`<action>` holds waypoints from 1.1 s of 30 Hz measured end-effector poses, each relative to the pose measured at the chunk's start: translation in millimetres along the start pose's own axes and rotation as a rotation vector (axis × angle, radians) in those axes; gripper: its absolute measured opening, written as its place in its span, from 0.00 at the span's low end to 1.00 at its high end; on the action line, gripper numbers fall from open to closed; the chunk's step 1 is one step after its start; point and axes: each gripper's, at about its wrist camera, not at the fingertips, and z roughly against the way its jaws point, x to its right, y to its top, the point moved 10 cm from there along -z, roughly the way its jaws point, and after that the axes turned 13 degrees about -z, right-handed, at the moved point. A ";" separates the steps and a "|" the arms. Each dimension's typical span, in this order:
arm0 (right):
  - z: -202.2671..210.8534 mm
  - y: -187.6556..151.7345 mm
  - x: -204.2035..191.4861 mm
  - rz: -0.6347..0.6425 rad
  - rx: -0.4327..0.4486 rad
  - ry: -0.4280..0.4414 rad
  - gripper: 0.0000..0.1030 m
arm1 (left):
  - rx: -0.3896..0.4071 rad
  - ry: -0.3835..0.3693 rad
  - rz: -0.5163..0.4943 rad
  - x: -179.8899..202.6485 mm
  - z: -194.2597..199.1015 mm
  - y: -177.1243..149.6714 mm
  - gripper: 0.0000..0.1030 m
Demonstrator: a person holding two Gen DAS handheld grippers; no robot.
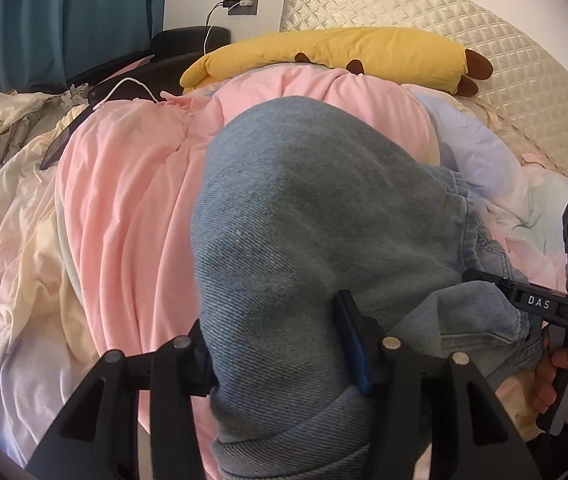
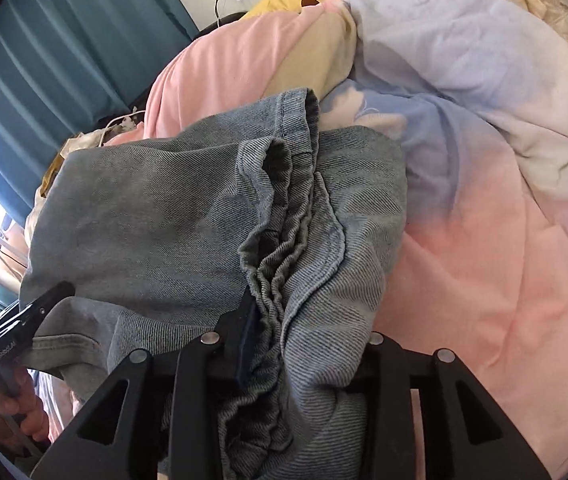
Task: Fold clothes
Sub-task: 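Carry the folded jeans toward the yellow pillow and lower them onto the bed, then open both grippers to release the folded jeans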
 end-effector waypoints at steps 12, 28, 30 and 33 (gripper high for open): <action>27.5 -4.6 5.9 -0.052 0.002 -0.031 0.53 | -0.007 -0.003 -0.019 -16.1 35.8 -13.2 0.53; 128.5 4.0 -55.9 0.050 0.173 -0.019 0.75 | 0.152 0.259 0.035 -71.4 199.0 -7.2 0.55; 137.9 0.7 -77.9 0.076 0.176 0.010 0.75 | 0.168 0.301 0.060 -82.6 223.6 -10.3 0.55; 152.3 -11.0 -114.2 0.128 0.178 0.050 0.75 | 0.187 0.359 0.088 -99.6 260.0 -17.7 0.55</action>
